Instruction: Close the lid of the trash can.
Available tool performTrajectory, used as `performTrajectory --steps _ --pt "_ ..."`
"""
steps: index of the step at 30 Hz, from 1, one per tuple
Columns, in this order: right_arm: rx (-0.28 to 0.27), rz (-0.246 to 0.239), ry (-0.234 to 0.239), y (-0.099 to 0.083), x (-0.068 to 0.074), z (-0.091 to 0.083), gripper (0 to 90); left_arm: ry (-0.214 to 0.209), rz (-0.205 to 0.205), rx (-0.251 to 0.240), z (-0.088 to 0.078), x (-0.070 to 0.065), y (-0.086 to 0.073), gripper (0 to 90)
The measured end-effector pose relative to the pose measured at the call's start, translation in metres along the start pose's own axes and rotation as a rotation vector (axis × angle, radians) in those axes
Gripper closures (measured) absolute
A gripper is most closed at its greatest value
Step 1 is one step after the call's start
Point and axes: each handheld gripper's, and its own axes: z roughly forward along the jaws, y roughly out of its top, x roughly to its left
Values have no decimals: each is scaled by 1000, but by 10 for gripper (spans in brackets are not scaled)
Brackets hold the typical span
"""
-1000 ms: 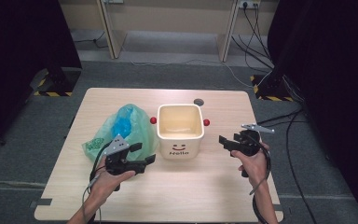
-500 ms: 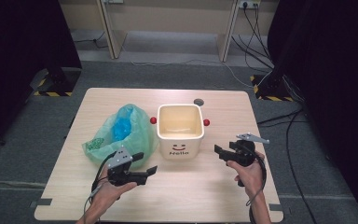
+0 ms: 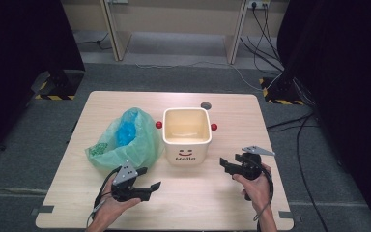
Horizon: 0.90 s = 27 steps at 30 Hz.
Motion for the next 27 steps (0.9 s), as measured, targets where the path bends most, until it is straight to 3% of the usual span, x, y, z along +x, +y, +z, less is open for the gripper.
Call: performTrajectory --steps 21,27 --pt "41 -61 -1 -27 8 4 268 44 29 85 -3 11 -30 231" --pt "56 -80 -8 -34 11 4 257 59 74 132 -2 12 -38 220"
